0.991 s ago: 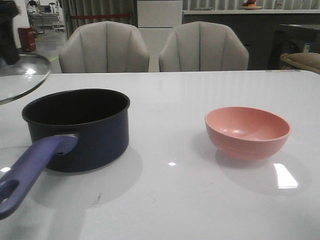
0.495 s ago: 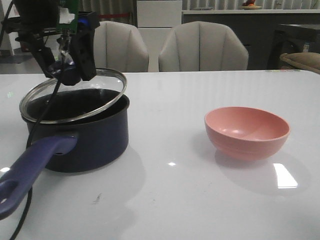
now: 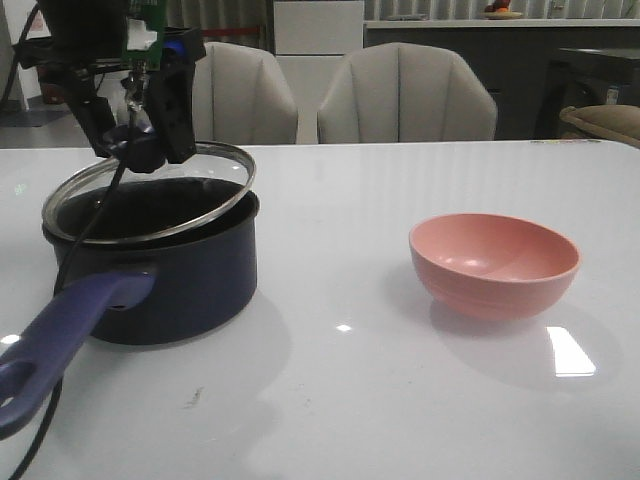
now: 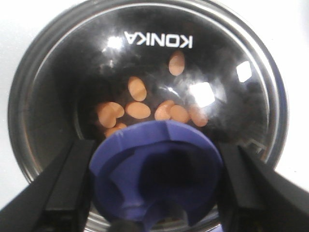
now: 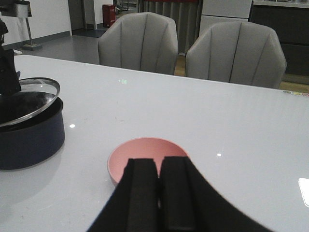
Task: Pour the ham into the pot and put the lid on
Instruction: 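Carry the glass lid over the saucepan and lower it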
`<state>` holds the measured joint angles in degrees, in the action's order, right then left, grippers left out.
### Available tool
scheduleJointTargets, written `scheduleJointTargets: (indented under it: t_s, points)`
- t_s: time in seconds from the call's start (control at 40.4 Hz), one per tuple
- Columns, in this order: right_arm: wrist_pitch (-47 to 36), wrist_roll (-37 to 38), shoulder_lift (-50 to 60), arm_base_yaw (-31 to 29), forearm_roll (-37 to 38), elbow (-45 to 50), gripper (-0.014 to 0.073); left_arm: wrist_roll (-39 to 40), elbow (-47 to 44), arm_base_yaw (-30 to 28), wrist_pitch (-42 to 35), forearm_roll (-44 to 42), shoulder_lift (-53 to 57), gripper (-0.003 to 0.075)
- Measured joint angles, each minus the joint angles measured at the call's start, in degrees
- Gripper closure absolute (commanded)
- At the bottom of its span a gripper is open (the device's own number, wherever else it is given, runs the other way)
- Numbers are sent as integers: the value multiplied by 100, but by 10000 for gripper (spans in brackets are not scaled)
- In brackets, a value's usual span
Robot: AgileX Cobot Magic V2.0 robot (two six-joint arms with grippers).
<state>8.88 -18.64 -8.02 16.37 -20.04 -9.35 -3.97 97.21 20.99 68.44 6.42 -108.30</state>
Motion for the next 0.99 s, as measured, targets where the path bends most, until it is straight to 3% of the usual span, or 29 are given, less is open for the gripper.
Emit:
scheduleJointTargets:
  t_s: [0.297,0.52,0.991]
  points:
    - [0,0,0,0,0,0,448,0,23,0,-89,21,-172,445]
    - [0,0,0,0,0,0,448,0,95,29,-77,-63,-217,384]
    - [0,0,0,0,0,0,448,0,491,27,283,-349,-240,385]
